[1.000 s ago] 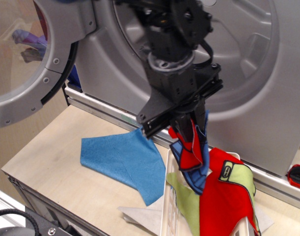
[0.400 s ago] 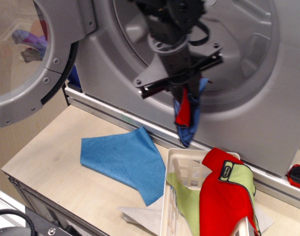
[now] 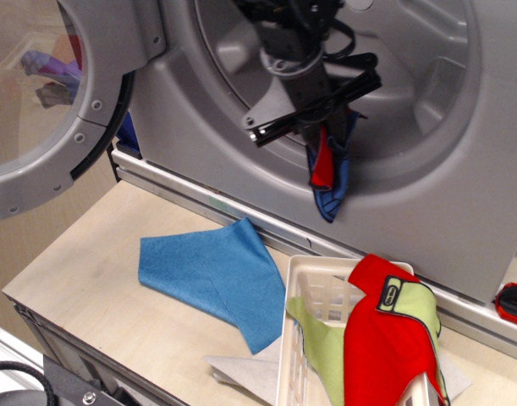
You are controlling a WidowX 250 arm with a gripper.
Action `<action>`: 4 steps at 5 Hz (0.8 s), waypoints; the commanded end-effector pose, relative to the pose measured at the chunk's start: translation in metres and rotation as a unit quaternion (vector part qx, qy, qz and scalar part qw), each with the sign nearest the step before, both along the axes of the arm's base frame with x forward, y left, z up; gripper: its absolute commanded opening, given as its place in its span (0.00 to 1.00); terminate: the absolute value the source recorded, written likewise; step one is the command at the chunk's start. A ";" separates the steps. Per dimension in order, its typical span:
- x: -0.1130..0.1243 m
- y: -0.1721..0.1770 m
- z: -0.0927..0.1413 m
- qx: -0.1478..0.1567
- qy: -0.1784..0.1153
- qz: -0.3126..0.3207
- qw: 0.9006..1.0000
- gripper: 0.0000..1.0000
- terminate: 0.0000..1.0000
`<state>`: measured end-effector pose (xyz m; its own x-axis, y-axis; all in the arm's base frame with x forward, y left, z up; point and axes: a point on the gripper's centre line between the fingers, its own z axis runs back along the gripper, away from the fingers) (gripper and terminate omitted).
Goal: Put clothes in laundry machine
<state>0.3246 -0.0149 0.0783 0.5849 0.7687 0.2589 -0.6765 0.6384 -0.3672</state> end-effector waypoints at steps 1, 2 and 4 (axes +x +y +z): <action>0.048 -0.007 0.022 -0.006 -0.067 0.019 0.998 0.00 0.00; 0.057 -0.007 0.015 0.003 -0.072 0.017 0.997 0.00 0.00; 0.072 0.007 0.007 0.011 -0.076 0.044 0.996 1.00 0.00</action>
<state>0.3793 -0.0034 0.0598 0.4918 0.8073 0.3261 -0.6899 0.5898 -0.4196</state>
